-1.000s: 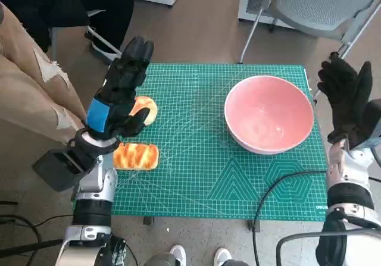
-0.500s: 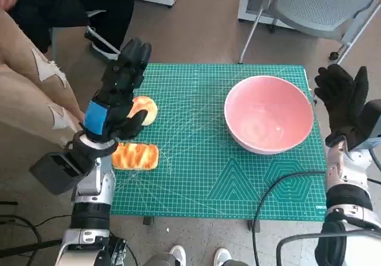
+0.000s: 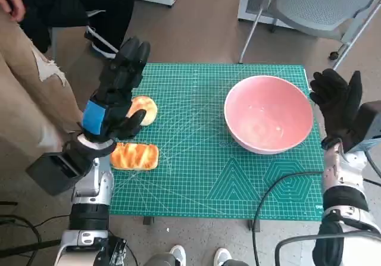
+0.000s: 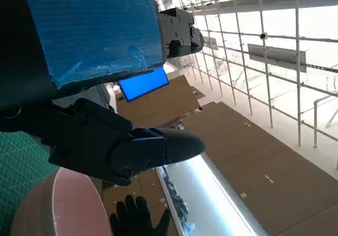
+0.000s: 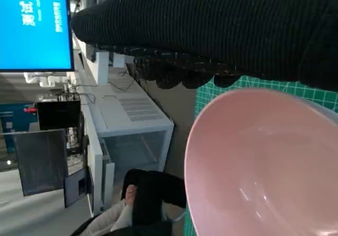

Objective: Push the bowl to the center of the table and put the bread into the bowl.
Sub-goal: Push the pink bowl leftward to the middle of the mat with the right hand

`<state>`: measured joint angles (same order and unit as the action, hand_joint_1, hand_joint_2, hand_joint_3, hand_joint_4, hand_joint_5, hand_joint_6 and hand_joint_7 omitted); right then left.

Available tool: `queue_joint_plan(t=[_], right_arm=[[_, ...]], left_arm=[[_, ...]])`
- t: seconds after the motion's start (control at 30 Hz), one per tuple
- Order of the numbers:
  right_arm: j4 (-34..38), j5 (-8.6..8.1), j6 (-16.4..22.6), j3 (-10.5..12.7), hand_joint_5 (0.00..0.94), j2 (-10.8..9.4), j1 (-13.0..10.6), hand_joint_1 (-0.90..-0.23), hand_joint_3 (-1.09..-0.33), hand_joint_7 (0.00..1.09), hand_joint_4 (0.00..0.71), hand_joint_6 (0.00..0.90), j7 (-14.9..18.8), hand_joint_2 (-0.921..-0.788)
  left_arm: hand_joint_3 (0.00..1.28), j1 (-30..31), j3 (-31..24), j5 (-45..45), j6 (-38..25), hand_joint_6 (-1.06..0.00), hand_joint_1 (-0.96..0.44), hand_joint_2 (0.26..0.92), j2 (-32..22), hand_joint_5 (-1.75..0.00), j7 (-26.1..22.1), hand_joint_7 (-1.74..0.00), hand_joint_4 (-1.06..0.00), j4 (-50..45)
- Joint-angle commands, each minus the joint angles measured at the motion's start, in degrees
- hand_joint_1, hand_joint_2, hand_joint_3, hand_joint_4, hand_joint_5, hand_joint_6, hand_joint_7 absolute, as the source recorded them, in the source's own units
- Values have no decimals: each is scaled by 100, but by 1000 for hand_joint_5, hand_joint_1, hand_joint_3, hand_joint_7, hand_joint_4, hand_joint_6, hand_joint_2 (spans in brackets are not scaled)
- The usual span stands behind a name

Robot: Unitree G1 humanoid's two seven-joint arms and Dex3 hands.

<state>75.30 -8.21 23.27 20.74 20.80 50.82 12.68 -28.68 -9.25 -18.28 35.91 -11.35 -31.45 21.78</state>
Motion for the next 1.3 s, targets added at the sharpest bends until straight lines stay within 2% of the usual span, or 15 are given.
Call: queue_joint_plan(t=[0.03,0.8,1.3], right_arm=[[99,9,-138,35,0,-103,-179,-647,-764,36,170,232,25,-921],[111,77,-180,15,1,-207,-231,-624,-773,28,172,237,48,-921],[104,112,-179,20,4,-325,-210,-633,-764,30,181,252,9,-921]], left_arm=[[512,101,-11,23,-65,1,-765,921,-85,-3,35,-313,-47,-150],[522,270,-35,8,-183,1,-777,921,-191,-3,130,-293,-48,-450],[525,271,-41,-14,-169,1,-759,921,-192,-2,132,-296,-48,-435]])
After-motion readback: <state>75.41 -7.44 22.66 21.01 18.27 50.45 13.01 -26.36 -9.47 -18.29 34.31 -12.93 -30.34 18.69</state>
